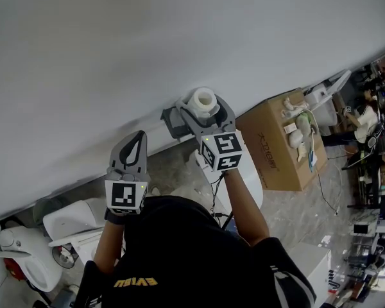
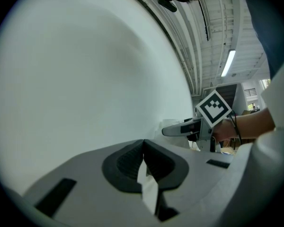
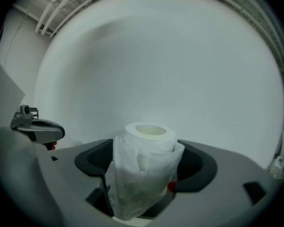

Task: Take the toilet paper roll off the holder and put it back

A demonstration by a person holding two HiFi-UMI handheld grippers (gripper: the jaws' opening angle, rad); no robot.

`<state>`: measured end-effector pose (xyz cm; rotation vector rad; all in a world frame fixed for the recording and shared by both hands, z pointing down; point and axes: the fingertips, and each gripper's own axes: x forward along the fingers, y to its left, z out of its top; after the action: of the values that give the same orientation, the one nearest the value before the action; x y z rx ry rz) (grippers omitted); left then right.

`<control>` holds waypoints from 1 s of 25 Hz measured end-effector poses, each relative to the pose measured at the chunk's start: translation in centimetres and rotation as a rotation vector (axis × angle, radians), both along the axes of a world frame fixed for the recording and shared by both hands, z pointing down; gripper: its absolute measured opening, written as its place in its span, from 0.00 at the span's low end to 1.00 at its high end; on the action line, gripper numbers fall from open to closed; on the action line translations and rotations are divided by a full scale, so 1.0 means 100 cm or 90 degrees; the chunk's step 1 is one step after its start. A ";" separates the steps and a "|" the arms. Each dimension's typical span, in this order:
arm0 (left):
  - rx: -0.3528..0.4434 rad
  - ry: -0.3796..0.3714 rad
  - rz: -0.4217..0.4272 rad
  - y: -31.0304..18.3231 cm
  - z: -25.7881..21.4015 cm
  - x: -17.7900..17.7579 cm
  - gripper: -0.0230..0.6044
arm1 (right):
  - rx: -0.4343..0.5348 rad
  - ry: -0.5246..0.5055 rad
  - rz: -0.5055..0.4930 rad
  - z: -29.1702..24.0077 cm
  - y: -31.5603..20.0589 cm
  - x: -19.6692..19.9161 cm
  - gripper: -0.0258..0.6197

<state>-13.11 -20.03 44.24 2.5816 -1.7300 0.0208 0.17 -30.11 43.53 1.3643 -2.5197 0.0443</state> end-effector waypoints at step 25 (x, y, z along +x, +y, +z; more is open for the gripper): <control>-0.009 -0.006 0.004 0.003 0.006 0.005 0.05 | 0.004 -0.004 0.009 0.001 -0.006 0.006 0.49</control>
<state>-12.62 -19.70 44.81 2.5820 -1.7182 0.0443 0.79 -30.69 43.67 1.3867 -2.5181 0.0430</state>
